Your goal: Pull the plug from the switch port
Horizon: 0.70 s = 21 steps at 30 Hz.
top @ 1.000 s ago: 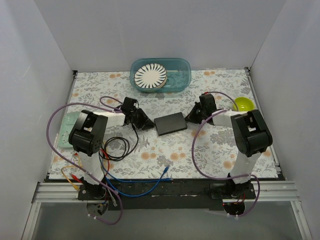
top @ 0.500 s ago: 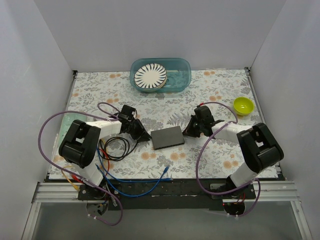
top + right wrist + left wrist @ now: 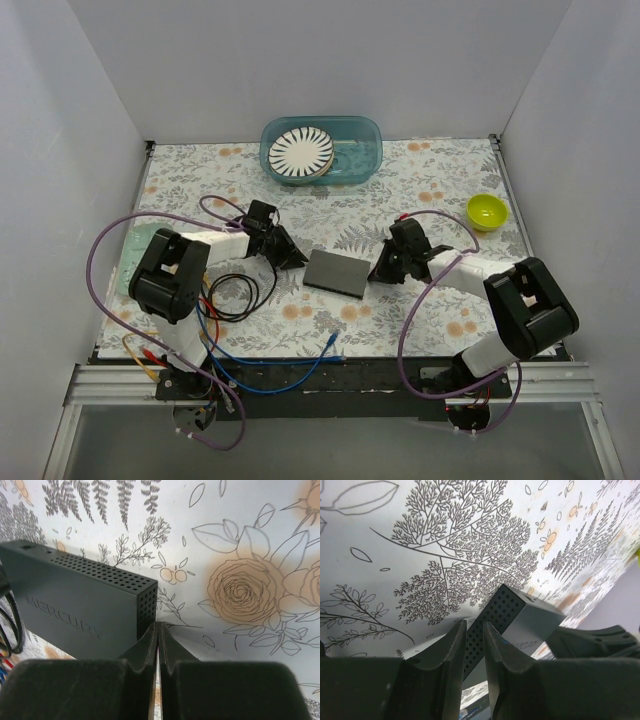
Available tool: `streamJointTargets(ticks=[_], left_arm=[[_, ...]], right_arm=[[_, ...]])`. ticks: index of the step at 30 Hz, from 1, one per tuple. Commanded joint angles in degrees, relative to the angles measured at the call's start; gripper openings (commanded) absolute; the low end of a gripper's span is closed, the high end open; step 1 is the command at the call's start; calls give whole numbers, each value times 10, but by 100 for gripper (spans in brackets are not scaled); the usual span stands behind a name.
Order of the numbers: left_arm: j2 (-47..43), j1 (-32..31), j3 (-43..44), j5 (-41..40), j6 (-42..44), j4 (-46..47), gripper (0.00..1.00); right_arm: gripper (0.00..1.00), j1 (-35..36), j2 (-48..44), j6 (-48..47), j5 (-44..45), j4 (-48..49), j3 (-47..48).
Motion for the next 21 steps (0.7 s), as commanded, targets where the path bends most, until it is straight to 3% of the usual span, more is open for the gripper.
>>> streamJointTargets(ticks=[1,4,7,8,9,10,11,12,14,21], left_arm=[[-37,-23,-15,-16,-9,0,23],[-102,-23,-11,-46,10,-28,29],[-172,-23,8,-82,34,-78,51],[-186,-23,17,-94,41,-93,66],[-212,-23,23,-104,46,-101,98],[-224,-23,33,-116,52,-119,98],[-233,-23,36,-123,54,-128,98],[-248,-23,40,-127,58,-134,98],[-253,-23,50,-136,64,-159,98],[-272,-25,43,-139,86,-159,98]], right_arm=[[11,18,-5,-33,-23,-85,43],[25,5,-28,-64,45,-154,114],[39,4,-67,-111,128,-189,168],[43,3,-96,-128,142,-188,174],[49,4,-113,-136,163,-182,173],[53,5,-131,-139,169,-161,169],[71,5,-171,-142,172,-144,160],[98,6,-191,-157,165,-126,139],[98,12,-242,-166,167,-92,121],[99,56,-306,-208,170,-116,79]])
